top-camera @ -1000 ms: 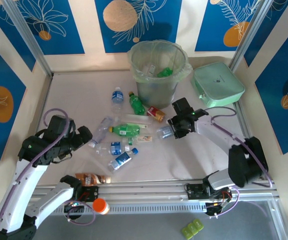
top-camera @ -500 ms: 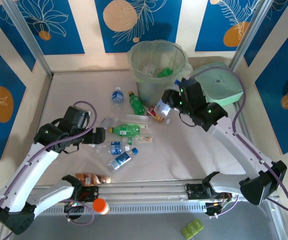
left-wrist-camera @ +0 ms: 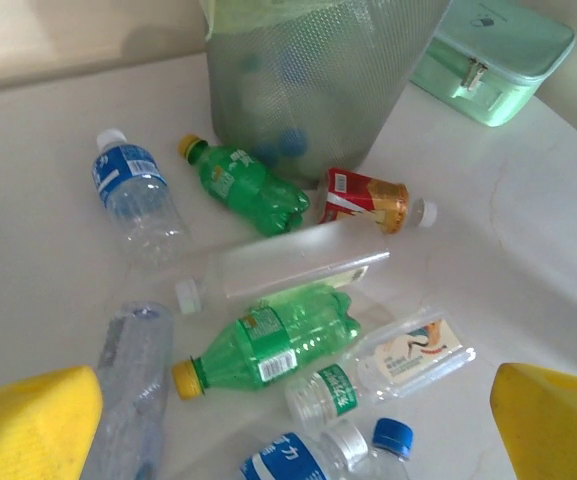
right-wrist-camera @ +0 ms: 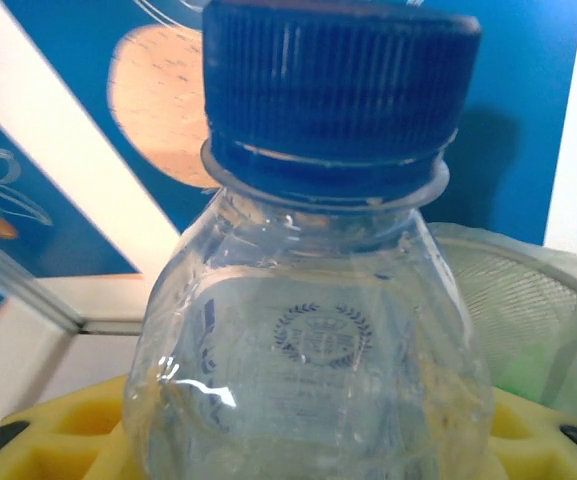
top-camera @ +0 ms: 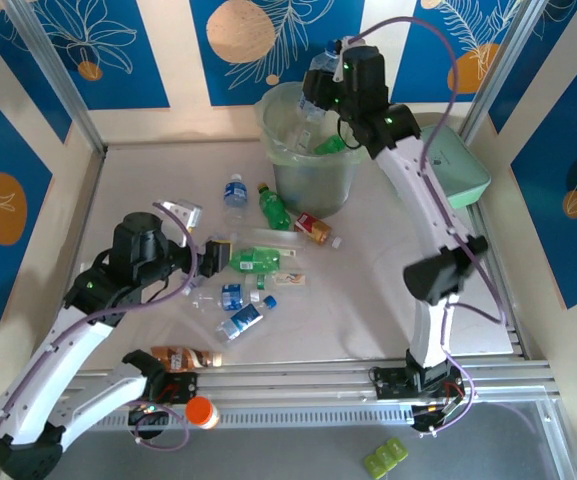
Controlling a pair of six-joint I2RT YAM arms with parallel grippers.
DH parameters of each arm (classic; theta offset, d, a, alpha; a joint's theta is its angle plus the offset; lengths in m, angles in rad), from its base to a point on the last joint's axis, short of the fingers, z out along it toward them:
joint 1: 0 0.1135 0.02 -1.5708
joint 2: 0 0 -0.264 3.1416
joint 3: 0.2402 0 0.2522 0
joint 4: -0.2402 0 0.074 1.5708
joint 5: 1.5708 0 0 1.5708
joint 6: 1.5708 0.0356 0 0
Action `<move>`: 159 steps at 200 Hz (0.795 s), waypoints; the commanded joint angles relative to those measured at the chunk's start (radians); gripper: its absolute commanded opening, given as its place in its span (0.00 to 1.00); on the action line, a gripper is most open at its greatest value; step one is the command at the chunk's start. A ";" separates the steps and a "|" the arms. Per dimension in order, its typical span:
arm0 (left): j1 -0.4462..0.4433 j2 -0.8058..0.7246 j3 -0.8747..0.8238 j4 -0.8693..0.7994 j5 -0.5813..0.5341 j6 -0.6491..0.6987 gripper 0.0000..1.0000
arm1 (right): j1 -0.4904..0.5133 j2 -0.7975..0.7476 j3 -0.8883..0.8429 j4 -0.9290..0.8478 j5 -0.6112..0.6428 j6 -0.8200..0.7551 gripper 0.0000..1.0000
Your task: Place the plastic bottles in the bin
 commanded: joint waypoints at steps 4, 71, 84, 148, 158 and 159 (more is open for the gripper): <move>-0.003 0.032 0.021 0.025 -0.047 0.053 1.00 | -0.025 0.174 0.219 -0.199 -0.031 -0.080 0.38; 0.000 0.119 0.053 -0.036 -0.039 0.024 0.99 | -0.040 0.357 0.273 -0.256 -0.161 -0.092 0.39; 0.004 0.132 0.059 -0.048 -0.039 0.018 0.99 | -0.047 0.379 0.273 -0.261 -0.221 -0.074 0.40; 0.019 0.149 0.071 -0.112 -0.186 -0.032 0.99 | -0.069 0.436 0.303 -0.309 -0.387 -0.052 0.67; 0.020 0.153 0.075 -0.132 -0.237 -0.035 0.99 | -0.080 0.427 0.319 -0.318 -0.412 -0.041 0.70; 0.020 0.153 0.076 -0.134 -0.242 -0.035 0.99 | -0.081 0.425 0.321 -0.318 -0.413 -0.039 0.70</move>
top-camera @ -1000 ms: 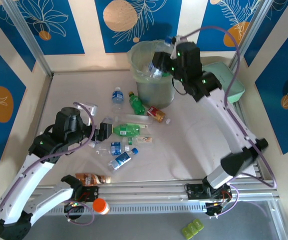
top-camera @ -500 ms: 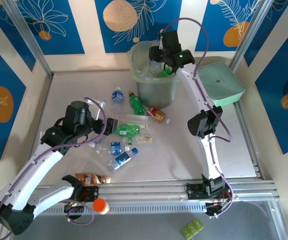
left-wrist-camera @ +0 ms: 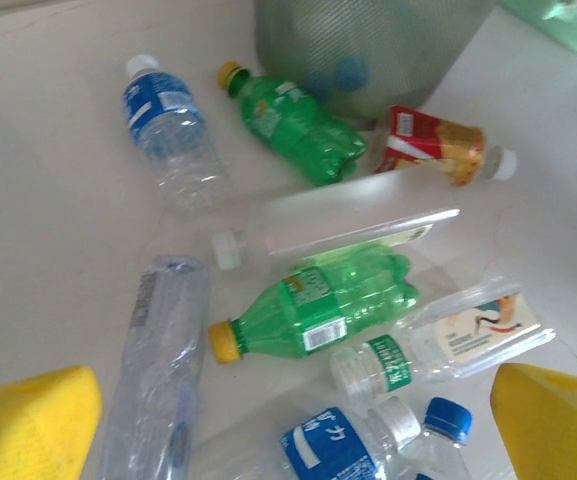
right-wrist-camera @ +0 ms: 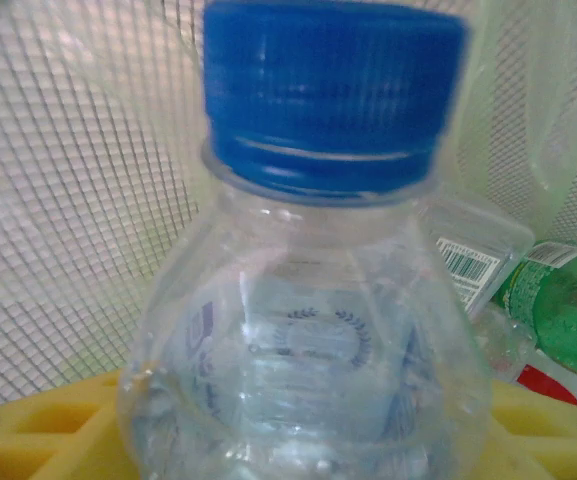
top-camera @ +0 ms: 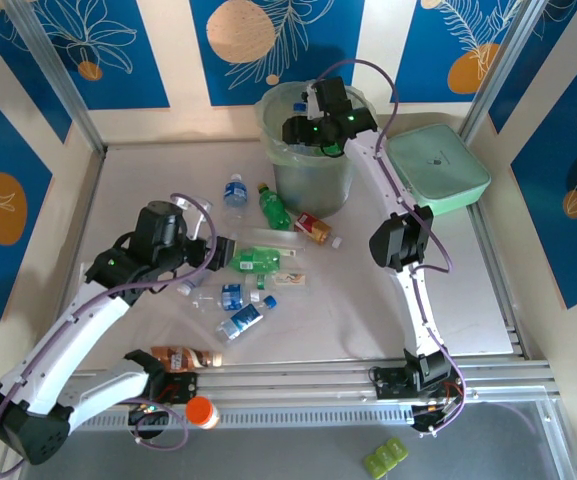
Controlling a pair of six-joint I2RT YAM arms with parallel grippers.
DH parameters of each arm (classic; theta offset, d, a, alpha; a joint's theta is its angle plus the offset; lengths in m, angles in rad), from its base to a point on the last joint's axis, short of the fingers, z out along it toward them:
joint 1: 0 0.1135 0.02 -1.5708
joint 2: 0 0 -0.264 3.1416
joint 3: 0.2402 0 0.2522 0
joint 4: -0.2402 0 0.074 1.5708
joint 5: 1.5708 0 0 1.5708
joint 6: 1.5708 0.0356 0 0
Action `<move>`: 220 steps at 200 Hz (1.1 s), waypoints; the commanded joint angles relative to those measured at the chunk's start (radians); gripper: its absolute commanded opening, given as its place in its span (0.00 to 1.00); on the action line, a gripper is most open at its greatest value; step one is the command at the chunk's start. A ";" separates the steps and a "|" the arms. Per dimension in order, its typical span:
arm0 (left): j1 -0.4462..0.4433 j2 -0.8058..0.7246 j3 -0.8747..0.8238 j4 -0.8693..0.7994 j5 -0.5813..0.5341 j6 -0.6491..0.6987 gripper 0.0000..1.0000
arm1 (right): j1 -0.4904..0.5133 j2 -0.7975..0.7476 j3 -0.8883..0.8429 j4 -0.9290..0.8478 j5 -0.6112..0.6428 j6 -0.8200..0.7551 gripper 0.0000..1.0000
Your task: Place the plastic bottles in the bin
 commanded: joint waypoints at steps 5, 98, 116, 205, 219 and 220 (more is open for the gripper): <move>0.011 0.011 0.046 -0.074 -0.159 -0.030 0.99 | -0.028 -0.012 0.055 -0.040 -0.089 0.028 0.72; 0.059 0.026 0.040 -0.145 -0.164 -0.026 0.99 | 0.000 -0.280 0.040 -0.040 0.035 -0.004 0.82; 0.072 0.024 0.021 -0.143 -0.160 -0.023 0.99 | 0.051 -0.368 -0.031 -0.034 0.105 -0.009 0.82; 0.161 0.220 0.001 -0.110 -0.035 0.002 0.99 | 0.280 -1.107 -1.199 0.471 0.073 0.181 0.80; 0.160 0.246 -0.014 -0.095 -0.041 -0.002 0.97 | 0.279 -1.197 -1.325 0.498 0.046 0.220 0.80; 0.160 0.249 -0.015 -0.094 -0.042 -0.002 0.97 | 0.279 -1.203 -1.333 0.499 0.046 0.223 0.80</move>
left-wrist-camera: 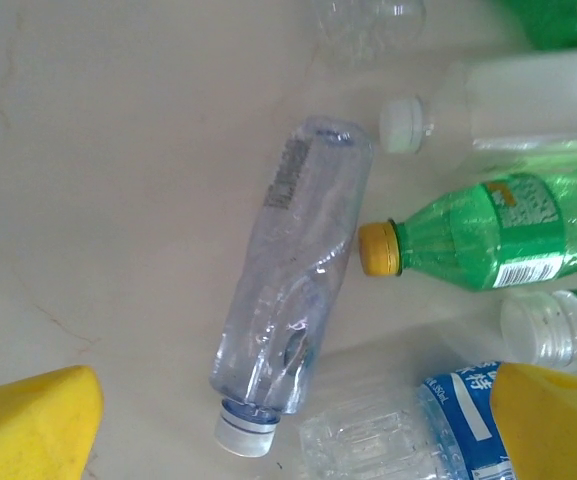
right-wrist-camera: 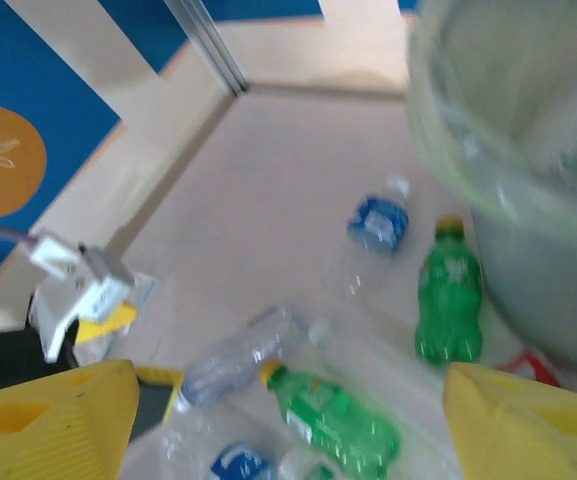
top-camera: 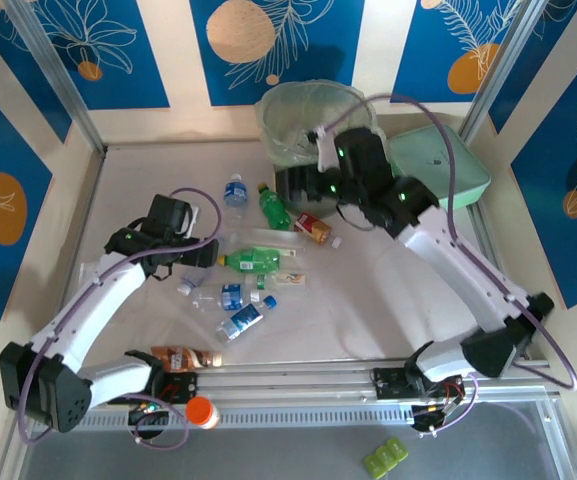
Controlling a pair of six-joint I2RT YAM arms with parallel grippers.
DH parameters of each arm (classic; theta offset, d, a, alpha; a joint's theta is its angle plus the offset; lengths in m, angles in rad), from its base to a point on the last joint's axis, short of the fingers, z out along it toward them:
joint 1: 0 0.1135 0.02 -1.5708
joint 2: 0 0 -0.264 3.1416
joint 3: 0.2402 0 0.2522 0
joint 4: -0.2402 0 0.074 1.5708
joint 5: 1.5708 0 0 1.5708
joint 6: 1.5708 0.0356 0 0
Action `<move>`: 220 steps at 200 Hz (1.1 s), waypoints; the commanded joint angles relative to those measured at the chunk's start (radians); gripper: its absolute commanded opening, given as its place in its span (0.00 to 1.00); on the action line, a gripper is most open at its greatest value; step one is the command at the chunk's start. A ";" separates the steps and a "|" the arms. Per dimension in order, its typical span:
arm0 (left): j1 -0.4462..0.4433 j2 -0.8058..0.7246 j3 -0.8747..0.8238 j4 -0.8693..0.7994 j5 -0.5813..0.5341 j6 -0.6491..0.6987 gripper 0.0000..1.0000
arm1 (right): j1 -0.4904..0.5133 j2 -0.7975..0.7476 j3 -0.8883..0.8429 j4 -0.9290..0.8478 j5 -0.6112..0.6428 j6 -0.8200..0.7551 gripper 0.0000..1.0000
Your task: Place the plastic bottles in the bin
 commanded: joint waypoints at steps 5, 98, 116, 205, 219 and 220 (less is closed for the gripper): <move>0.011 0.042 -0.017 0.022 0.021 0.001 0.97 | -0.006 -0.162 -0.205 0.153 -0.052 0.126 0.80; 0.031 0.254 -0.075 0.060 -0.051 -0.009 0.96 | 0.035 -0.381 -0.588 0.283 -0.128 0.244 0.79; 0.038 0.299 -0.066 0.077 -0.038 -0.006 0.94 | 0.038 -0.386 -0.610 0.292 -0.126 0.243 0.80; 0.062 0.433 -0.031 0.133 -0.014 0.007 0.72 | 0.026 -0.412 -0.680 0.317 -0.109 0.218 0.80; 0.063 0.442 -0.030 0.137 -0.007 0.004 0.70 | 0.021 -0.404 -0.680 0.313 -0.110 0.211 0.80; 0.063 0.443 -0.030 0.137 -0.005 0.004 0.70 | 0.020 -0.403 -0.680 0.313 -0.110 0.211 0.80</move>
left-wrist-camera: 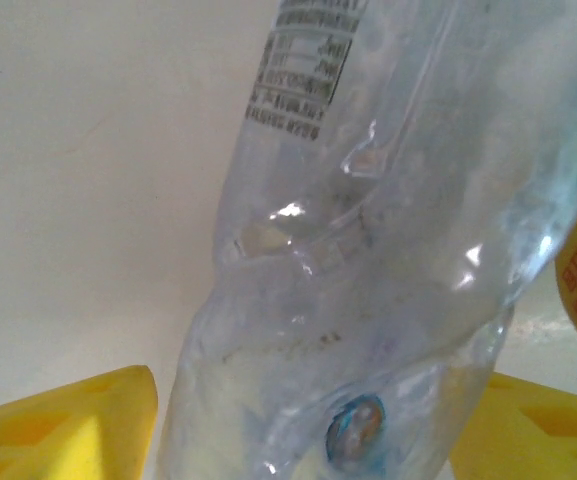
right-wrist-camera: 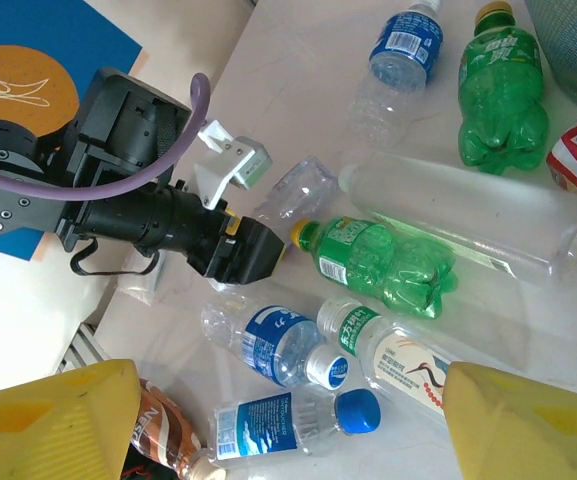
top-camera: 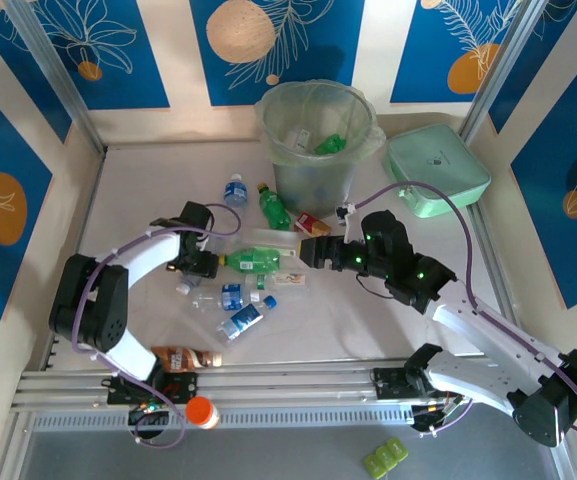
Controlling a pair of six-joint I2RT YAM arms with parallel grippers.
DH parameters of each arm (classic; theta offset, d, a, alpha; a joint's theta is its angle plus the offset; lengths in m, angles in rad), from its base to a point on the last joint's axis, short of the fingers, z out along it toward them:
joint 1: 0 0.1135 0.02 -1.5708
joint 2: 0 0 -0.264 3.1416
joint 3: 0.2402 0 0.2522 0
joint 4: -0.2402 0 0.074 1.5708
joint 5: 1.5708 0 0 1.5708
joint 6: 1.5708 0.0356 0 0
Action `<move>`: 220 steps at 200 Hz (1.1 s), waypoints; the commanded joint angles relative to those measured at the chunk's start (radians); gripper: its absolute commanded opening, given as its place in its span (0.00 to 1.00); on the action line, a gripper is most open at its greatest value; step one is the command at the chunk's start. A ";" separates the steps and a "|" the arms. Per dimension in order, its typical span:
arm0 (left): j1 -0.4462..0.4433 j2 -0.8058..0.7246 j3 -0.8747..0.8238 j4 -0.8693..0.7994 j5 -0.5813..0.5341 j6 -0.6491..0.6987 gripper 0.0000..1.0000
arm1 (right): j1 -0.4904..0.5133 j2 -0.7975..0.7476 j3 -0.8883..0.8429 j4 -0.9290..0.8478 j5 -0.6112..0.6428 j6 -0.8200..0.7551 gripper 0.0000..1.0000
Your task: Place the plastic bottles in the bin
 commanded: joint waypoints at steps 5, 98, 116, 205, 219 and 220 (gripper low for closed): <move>0.015 0.026 0.024 0.014 0.033 -0.001 0.70 | -0.015 -0.006 -0.012 0.015 -0.005 -0.019 0.80; 0.025 -0.003 0.022 0.030 0.018 -0.006 0.51 | -0.040 -0.018 0.013 -0.008 -0.001 -0.008 0.79; 0.025 -0.049 0.026 0.011 -0.010 -0.006 0.50 | -0.039 -0.027 0.025 -0.008 -0.017 -0.023 0.79; 0.000 -0.494 0.163 -0.105 0.229 -0.035 0.44 | 0.009 0.054 0.276 -0.223 0.039 -0.114 0.80; -0.031 -0.536 0.166 -0.060 0.349 -0.081 0.40 | 0.017 0.065 0.296 -0.203 -0.078 -0.207 0.80; -0.034 -0.538 0.166 -0.056 0.357 -0.086 0.40 | 0.018 0.066 0.298 -0.203 -0.081 -0.209 0.80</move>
